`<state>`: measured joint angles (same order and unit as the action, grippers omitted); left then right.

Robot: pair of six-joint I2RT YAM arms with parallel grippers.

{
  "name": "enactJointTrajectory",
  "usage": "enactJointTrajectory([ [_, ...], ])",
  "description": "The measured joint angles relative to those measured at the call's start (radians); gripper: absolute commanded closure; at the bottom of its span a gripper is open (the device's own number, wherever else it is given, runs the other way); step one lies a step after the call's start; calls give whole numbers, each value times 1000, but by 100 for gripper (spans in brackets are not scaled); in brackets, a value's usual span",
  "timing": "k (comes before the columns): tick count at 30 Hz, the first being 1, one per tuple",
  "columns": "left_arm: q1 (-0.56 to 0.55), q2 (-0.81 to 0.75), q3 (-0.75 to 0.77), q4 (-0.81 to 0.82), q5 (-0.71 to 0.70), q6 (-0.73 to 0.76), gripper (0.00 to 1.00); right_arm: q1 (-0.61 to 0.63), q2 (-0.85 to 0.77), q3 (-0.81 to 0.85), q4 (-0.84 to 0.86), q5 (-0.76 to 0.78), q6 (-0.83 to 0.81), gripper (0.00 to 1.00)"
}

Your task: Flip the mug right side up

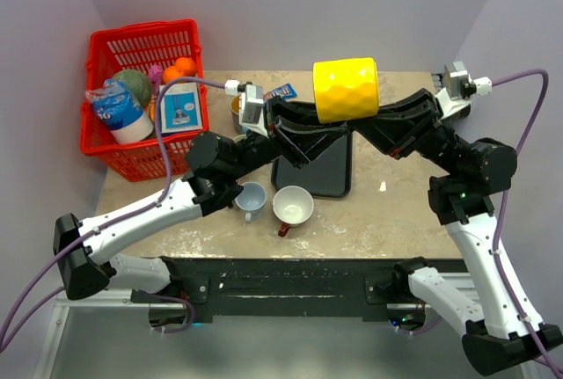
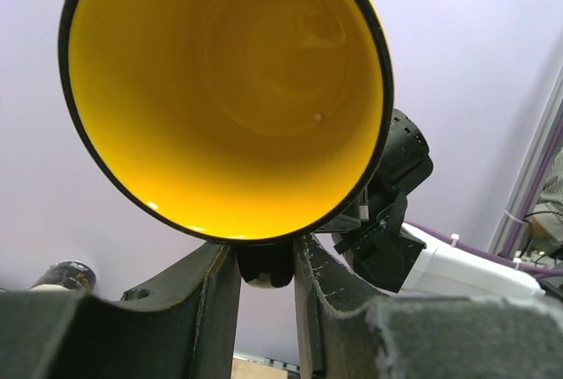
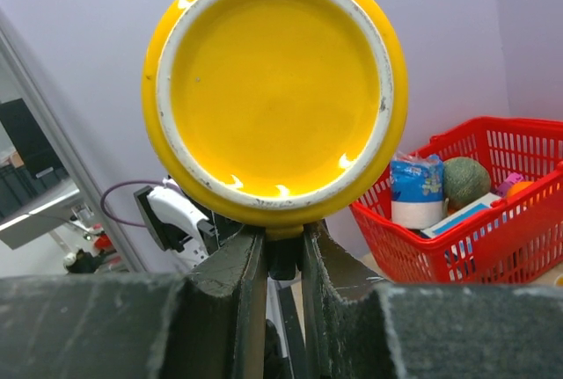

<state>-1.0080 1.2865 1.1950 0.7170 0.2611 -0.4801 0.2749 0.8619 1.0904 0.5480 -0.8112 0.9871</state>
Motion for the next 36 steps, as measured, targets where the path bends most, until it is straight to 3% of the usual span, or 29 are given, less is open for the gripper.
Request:
enactJointTrajectory([
  [10, 2, 6, 0, 8, 9, -88, 78, 0, -29, -53, 52, 8, -9, 100],
  [12, 5, 7, 0, 16, 16, -108, 85, 0, -34, -69, 78, 7, -8, 100],
  [14, 6, 10, 0, 27, 21, -125, 100, 0, -37, -78, 97, 7, -8, 100],
  [20, 12, 21, 0, 49, 40, -156, 100, 0, -41, -88, 104, 9, -10, 100],
  [21, 13, 22, 0, 49, 40, -157, 100, 0, -43, -87, 89, 14, -15, 96],
  [23, 13, 23, 0, 39, 34, -157, 100, 0, -47, -83, 48, 26, -37, 75],
  [25, 13, 23, 0, 19, 15, -156, 100, 0, -51, -68, -20, 41, -69, 65],
  [26, 13, 23, 0, 10, 3, -155, 100, 0, -51, -60, -54, 48, -87, 51],
  [29, 13, 22, 0, -33, -53, -149, 100, 0, -51, -54, -150, 71, -134, 38],
  [36, 13, 22, 0, -176, -179, -143, 100, 5, -24, -54, -310, 129, -183, 27],
])
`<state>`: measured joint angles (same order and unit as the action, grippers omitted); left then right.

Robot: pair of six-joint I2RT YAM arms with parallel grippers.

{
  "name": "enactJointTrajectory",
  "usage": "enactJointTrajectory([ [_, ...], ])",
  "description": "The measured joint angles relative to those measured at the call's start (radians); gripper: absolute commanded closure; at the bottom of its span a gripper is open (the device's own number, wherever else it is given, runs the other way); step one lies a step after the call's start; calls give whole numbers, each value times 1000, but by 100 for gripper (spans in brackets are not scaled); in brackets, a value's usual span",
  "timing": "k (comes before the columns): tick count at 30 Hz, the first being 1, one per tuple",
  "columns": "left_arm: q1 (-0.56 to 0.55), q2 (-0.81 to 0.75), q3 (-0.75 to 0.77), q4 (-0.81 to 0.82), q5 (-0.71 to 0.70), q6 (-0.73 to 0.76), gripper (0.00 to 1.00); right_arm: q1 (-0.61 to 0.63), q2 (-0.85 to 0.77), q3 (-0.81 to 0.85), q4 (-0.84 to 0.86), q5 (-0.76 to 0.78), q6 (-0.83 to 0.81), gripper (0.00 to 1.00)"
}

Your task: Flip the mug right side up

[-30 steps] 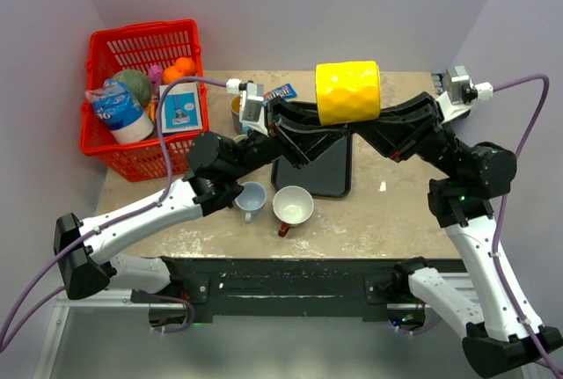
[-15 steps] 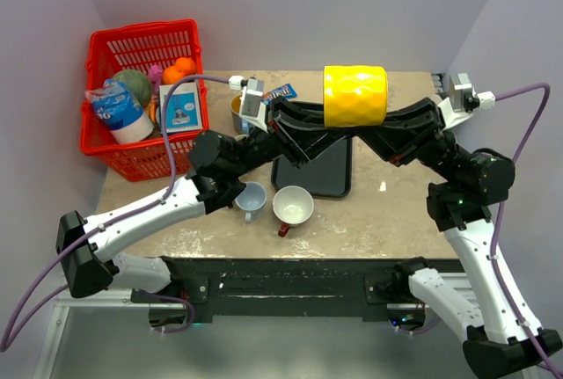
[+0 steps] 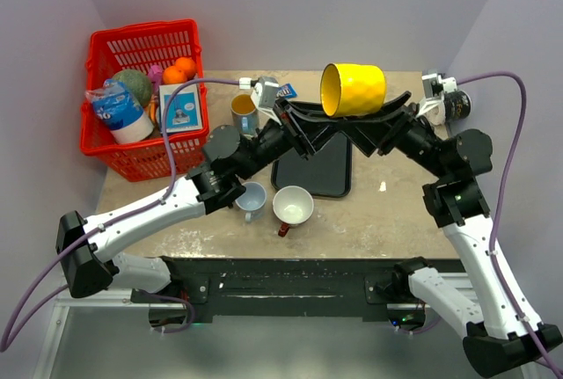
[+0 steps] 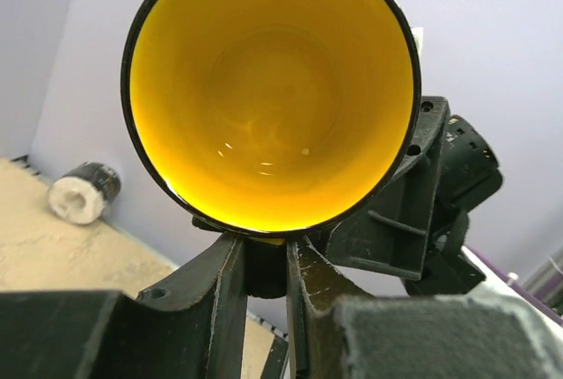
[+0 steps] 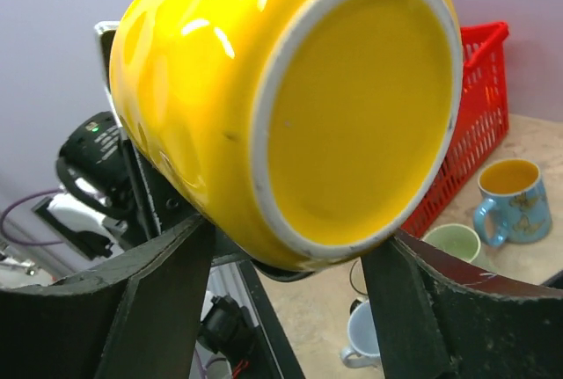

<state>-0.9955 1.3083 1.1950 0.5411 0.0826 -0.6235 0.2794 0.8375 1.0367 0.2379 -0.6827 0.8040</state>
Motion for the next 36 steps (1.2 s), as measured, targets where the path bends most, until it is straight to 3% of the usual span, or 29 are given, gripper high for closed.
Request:
enactJointTrajectory([
  [11, 0, 5, 42, -233, -153, 41, 100, 0, 14, -5, -197, 148, -75, 1],
  [25, 1, 93, 93, -478, -256, 97, 100, 3, -10, -5, -510, 418, -176, 1],
  [30, 5, 140, 93, -546, -255, 126, 100, 3, -13, 34, -683, 673, -175, 1],
  [36, -47, 192, 83, -609, -222, 183, 100, 2, -13, 82, -757, 848, -175, 1],
])
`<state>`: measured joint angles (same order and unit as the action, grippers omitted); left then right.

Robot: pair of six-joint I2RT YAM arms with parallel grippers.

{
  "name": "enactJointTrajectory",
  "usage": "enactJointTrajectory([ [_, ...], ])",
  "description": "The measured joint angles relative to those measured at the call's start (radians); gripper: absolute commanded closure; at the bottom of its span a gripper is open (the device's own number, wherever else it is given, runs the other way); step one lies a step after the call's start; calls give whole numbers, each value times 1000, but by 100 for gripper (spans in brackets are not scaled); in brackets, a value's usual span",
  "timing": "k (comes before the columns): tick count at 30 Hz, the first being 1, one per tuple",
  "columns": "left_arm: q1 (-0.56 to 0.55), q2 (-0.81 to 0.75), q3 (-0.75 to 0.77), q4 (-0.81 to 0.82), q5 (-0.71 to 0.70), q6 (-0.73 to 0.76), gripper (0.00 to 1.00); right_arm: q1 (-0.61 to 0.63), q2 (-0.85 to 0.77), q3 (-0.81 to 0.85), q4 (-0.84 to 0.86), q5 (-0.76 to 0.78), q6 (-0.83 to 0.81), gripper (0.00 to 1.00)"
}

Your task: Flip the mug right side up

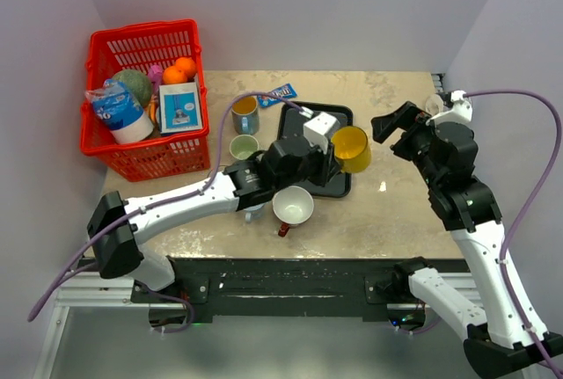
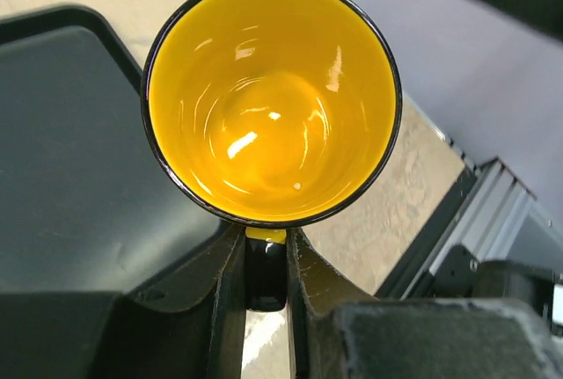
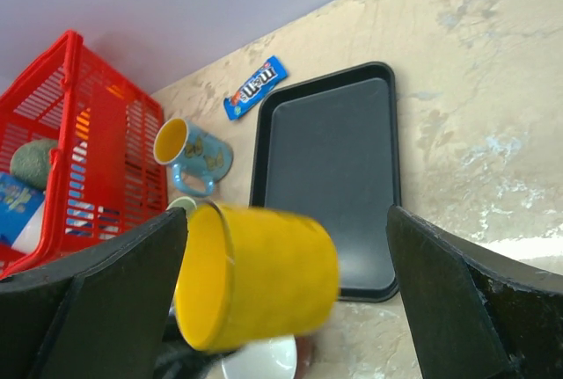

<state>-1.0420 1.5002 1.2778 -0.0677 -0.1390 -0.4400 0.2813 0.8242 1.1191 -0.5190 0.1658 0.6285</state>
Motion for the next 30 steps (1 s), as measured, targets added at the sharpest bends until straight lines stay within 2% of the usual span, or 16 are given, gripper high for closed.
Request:
enactJointTrajectory([
  [9, -134, 104, -69, -39, -15, 18, 100, 0, 30, 12, -20, 30, 0, 1],
  [18, -194, 166, -140, -85, -142, -27, 100, 0, 55, 16, -65, 27, 0, 1],
  [30, -274, 259, -176, -25, -312, -127, 100, 0, -9, 7, -85, 26, -9, 1],
])
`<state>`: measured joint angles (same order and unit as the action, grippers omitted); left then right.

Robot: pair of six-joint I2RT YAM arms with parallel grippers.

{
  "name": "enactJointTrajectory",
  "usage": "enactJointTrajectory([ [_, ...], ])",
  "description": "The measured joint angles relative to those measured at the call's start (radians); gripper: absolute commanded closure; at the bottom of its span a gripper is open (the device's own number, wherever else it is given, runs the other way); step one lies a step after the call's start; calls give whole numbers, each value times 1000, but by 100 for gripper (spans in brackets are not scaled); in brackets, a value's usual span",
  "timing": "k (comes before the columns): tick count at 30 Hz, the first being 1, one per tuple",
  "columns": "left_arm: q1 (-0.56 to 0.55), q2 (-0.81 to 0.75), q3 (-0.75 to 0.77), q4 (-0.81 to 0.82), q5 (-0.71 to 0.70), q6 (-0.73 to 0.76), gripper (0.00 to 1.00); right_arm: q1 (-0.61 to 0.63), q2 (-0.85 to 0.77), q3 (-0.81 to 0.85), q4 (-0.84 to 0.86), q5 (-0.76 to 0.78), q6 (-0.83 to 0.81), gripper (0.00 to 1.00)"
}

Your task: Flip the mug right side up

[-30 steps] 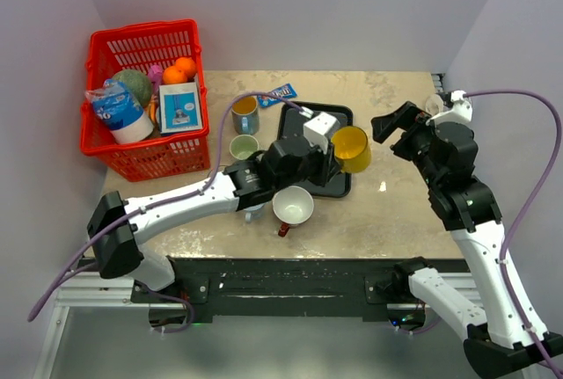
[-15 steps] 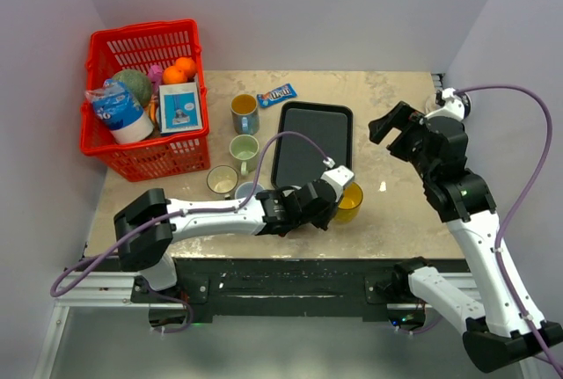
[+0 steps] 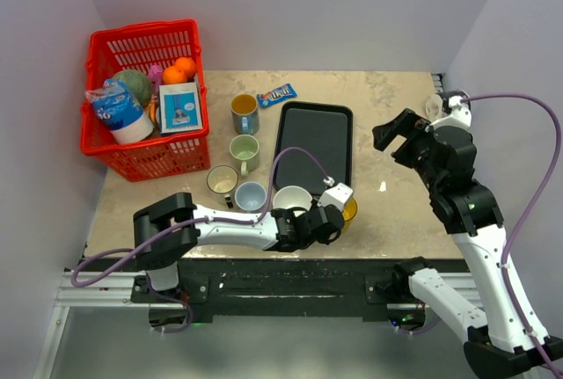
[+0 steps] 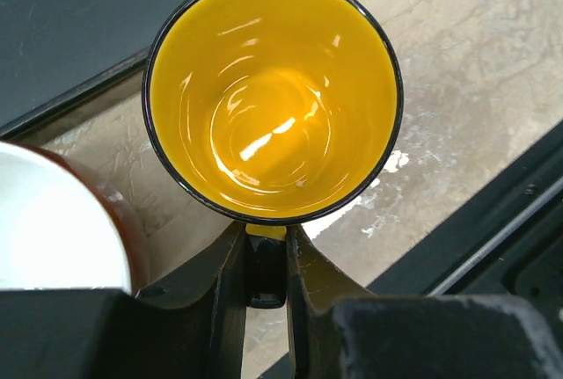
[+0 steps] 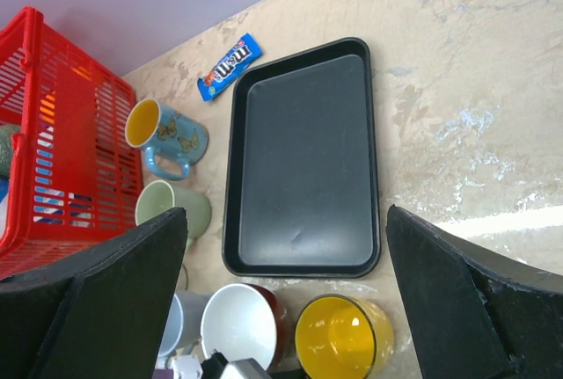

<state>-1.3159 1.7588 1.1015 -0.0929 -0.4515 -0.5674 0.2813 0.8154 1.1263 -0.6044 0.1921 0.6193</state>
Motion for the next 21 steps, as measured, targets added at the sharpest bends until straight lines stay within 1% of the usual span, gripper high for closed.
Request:
enactJointTrajectory([
  [5, 0, 14, -49, 70, -39, -24, 100, 0, -40, -40, -1, -2, -11, 1],
  [9, -1, 37, -55, 130, -54, -25, 99, 0, -75, -78, 5, -11, -11, 1],
  [10, -3, 45, -55, 148, -57, -24, 94, 0, -84, -89, 8, -16, -11, 1],
  [11, -3, 50, -55, 162, -60, -24, 85, 0, -92, -97, 9, -23, -11, 1],
  [12, -6, 55, -55, 175, -63, -24, 82, 0, -97, -104, 10, -27, -11, 1],
  [13, -9, 60, -55, 187, -68, -24, 74, 0, -99, -109, 11, -30, -11, 1],
  [15, -18, 66, -55, 201, -77, -24, 67, 0, -103, -118, 15, -36, -11, 1],
  [16, -23, 68, -57, 210, -79, -24, 57, 0, -105, -122, 15, -45, -11, 1],
  [18, -37, 68, -65, 225, -85, -20, 47, 0, -109, -127, 15, -59, -13, 1],
  [19, -47, 68, -70, 236, -91, -21, 38, 0, -114, -129, 16, -64, -14, 1],
  [21, -69, 68, -75, 248, -101, -18, 28, 0, -121, -132, 16, -77, -18, 1],
])
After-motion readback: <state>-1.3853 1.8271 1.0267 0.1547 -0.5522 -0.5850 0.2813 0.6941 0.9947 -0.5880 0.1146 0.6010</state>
